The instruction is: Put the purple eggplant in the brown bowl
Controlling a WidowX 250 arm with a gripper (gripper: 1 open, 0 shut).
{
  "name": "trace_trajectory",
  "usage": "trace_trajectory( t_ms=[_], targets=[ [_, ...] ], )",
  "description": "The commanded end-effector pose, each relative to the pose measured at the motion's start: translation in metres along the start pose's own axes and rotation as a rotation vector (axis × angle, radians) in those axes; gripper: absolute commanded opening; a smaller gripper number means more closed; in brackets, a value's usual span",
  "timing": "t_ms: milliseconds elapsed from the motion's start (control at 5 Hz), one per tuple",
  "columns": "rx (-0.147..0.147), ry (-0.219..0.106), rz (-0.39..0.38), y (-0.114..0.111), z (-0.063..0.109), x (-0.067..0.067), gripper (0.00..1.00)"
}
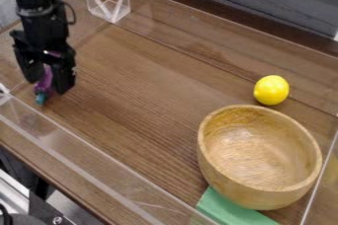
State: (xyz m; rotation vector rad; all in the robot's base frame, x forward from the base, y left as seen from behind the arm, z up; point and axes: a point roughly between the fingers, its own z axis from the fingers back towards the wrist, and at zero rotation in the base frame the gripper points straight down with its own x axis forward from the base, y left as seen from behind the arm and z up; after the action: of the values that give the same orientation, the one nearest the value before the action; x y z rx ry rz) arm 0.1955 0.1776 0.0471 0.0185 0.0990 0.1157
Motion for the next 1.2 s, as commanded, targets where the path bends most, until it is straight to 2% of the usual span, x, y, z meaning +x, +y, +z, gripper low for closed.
trace_trajectory(
  t_ms=[0, 400, 600, 1000],
  targets=[
    [0.016, -0.025, 0.007, 0.005, -0.003, 0.005, 1.0],
    [0.01, -0.026, 0.012, 0.005, -0.013, 0.007, 1.0],
    [0.005, -0.028, 0.017, 0.006, -0.014, 0.008, 0.0],
    [-0.014, -0.022, 0.044, 0.006, -0.009, 0.007, 0.0]
  ],
)
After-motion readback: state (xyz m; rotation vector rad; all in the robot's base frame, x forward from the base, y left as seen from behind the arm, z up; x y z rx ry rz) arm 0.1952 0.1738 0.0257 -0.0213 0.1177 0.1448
